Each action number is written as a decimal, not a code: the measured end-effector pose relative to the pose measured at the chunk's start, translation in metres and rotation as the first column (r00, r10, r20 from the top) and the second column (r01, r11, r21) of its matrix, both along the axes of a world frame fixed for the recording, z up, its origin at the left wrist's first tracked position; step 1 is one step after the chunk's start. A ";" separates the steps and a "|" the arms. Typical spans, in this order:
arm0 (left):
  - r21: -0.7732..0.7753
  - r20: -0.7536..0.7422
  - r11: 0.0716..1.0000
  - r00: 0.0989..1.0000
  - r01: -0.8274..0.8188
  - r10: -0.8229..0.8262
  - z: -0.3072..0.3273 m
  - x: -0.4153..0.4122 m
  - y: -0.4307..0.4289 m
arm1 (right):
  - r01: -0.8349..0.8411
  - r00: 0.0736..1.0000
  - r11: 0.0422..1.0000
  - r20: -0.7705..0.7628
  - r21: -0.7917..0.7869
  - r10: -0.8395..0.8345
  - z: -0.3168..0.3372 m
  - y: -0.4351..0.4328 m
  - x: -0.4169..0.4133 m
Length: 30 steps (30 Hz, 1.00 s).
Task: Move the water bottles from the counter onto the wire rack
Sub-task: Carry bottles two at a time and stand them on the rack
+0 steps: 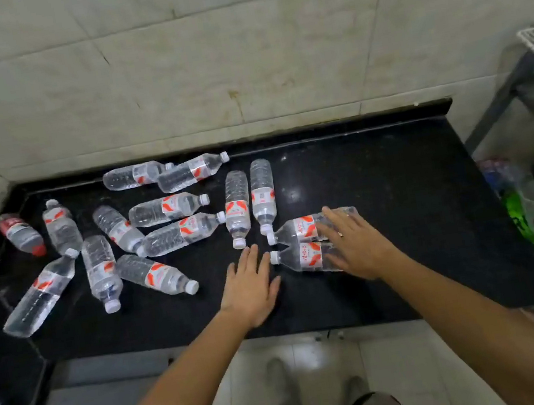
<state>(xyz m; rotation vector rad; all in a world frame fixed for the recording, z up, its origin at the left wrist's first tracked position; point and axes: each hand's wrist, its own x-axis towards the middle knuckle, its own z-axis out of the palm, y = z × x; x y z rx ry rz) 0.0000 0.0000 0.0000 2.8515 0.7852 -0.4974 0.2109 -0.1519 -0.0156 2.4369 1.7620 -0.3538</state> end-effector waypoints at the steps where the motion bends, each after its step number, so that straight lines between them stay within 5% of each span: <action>1: -0.059 -0.013 0.997 0.999 -0.040 0.039 -0.008 0.004 0.000 | 0.011 1.000 1.000 0.004 -0.030 -0.011 -0.006 0.005 0.002; 4: -0.263 0.022 0.928 0.960 -0.262 0.278 -0.040 0.017 0.003 | 0.065 0.998 0.997 -0.005 -0.042 -0.065 -0.017 0.017 0.009; 8: -0.695 -0.125 0.520 0.796 -0.497 0.593 -0.071 0.051 0.012 | 0.095 0.994 0.987 -0.034 -0.131 -0.101 -0.027 0.031 0.019; 13: -0.773 -0.229 0.298 0.684 -0.560 0.693 -0.093 0.080 0.023 | 0.165 0.985 0.969 -0.018 -0.186 -0.171 -0.039 0.045 0.034; 19: -0.812 -0.206 0.274 0.692 -0.515 0.692 -0.110 0.080 0.023 | 0.141 0.989 0.973 -0.013 -0.184 -0.146 -0.054 0.062 0.041; 25: -0.876 -0.210 0.117 0.589 -0.467 0.780 -0.115 0.086 0.019 | 0.095 0.993 0.991 -0.055 -0.098 -0.101 -0.063 0.053 0.058; 30: -0.862 -0.077 0.244 0.592 -0.444 0.802 -0.106 0.115 0.004 | 0.368 0.923 0.929 -0.110 -0.022 -0.369 -0.064 0.015 0.053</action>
